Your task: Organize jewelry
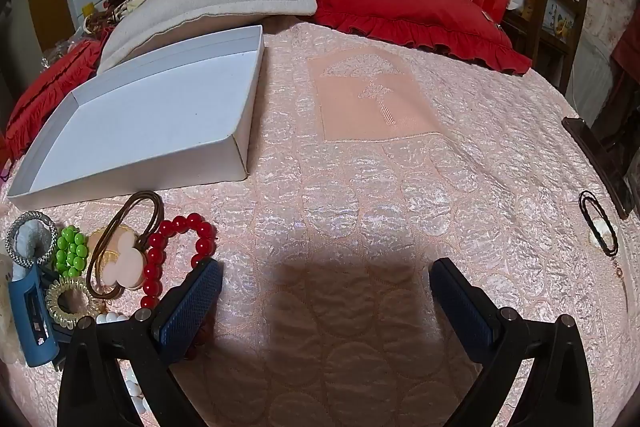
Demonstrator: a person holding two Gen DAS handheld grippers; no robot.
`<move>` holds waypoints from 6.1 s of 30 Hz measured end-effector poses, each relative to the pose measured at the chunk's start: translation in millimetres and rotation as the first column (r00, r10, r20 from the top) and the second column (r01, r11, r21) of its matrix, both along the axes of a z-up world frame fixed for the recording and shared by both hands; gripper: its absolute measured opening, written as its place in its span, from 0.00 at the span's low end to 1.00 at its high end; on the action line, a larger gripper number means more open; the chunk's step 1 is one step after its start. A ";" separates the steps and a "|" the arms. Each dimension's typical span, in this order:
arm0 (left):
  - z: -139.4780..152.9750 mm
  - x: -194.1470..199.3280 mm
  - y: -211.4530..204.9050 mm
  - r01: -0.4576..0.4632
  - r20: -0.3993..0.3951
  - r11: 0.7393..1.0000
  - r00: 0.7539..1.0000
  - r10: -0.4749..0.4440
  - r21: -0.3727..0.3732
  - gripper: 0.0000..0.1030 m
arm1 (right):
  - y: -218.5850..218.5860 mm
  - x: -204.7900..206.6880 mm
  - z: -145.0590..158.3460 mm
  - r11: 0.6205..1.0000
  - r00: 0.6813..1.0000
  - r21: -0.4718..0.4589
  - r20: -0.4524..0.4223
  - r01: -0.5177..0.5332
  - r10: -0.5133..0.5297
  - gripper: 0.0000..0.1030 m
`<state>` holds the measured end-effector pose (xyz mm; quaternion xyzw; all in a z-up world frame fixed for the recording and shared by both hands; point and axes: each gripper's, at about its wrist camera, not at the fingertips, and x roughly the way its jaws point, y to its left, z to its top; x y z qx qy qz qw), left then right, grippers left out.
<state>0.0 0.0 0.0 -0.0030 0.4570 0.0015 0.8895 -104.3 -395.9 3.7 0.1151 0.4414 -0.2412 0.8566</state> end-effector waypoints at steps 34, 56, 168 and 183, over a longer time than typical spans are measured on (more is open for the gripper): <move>66.6 -60.8 8.7 -0.042 0.191 0.999 0.981 0.036 0.027 0.95 | 0.2 3.3 -0.1 1.000 1.000 0.009 -0.001 -0.003 0.003 1.00; 120.9 -164.6 -21.1 0.170 0.223 0.985 0.959 -0.172 0.028 0.94 | 42.6 -103.9 39.1 0.988 0.985 0.068 0.110 -0.139 0.132 0.72; 145.9 -206.2 -35.6 0.156 0.233 0.968 0.951 -0.201 0.199 0.13 | 175.9 -124.4 61.4 0.830 0.842 0.168 0.205 -0.532 0.498 0.24; 145.0 -138.1 -38.8 0.250 0.157 0.967 0.954 -0.254 0.047 0.13 | 137.2 -59.9 99.5 0.839 0.843 0.179 0.286 -0.515 0.456 0.24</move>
